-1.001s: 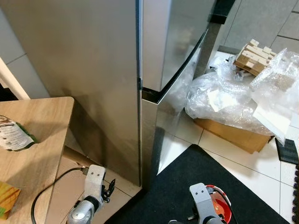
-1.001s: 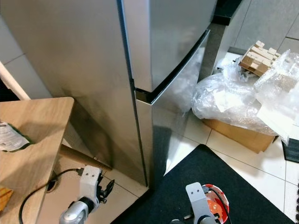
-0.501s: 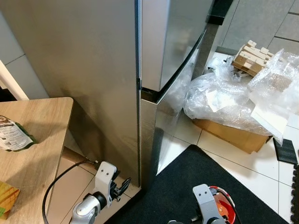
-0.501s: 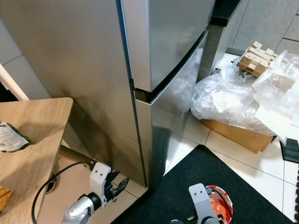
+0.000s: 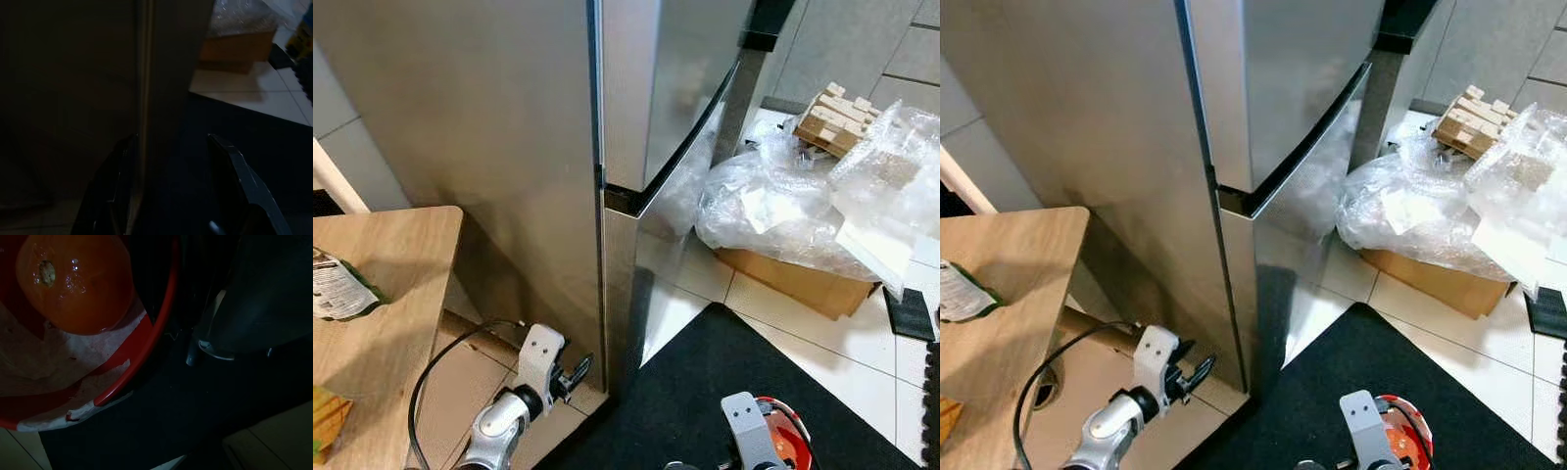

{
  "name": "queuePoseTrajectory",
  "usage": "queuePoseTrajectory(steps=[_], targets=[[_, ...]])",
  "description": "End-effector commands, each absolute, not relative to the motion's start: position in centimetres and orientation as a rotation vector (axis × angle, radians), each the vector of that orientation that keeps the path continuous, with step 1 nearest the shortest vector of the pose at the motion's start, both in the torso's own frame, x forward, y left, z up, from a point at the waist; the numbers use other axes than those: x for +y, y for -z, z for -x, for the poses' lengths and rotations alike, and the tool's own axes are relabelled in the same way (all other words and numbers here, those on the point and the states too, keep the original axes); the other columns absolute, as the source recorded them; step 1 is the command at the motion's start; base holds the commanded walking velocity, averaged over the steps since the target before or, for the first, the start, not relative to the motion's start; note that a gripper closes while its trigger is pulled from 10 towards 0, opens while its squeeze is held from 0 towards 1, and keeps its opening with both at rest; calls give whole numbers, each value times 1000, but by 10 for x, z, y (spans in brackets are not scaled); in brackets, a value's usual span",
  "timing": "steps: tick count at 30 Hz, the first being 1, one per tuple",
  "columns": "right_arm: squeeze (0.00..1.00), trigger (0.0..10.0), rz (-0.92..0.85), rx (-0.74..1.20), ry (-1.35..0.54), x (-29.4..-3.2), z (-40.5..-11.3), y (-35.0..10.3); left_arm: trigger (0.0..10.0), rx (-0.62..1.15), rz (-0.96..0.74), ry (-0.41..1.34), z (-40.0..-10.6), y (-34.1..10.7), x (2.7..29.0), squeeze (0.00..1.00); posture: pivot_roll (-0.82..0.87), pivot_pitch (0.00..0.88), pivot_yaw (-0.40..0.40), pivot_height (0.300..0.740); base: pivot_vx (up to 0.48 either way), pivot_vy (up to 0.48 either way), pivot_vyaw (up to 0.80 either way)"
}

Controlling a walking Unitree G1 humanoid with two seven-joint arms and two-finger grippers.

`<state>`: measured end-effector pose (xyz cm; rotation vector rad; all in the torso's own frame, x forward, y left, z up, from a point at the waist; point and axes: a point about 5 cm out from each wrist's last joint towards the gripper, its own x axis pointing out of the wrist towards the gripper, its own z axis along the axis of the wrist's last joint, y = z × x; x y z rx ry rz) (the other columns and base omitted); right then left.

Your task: Restocking fridge

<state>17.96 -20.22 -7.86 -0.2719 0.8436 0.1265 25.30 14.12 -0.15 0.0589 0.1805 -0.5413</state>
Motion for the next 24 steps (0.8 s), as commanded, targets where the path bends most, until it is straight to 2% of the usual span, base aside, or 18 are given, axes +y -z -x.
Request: queuePoseTrajectory(steps=[1, 5, 10, 24], targets=[[0, 10000, 259, 841, -107, -203, -177, 79, 10000, 173, -60, 525, -253, 1, 142, 0, -184, 105, 19, 740, 0, -480, 0], [0, 10000, 259, 839, -108, -203, -178, 79, 10000, 163, -52, 493, -254, 0, 145, 0, -183, 103, 19, 740, 0, -480, 0], [0, 10000, 263, 833, -110, -204, -180, 78, 10000, 160, 0, 391, -259, -1, 153, 0, -184, 98, 15, 740, 0, 0, 0], [0, 10000, 268, 825, -120, -202, -182, 77, 10000, 157, 18, 352, -257, -1, 160, 0, -182, 88, 13, 740, 0, 0, 0]])
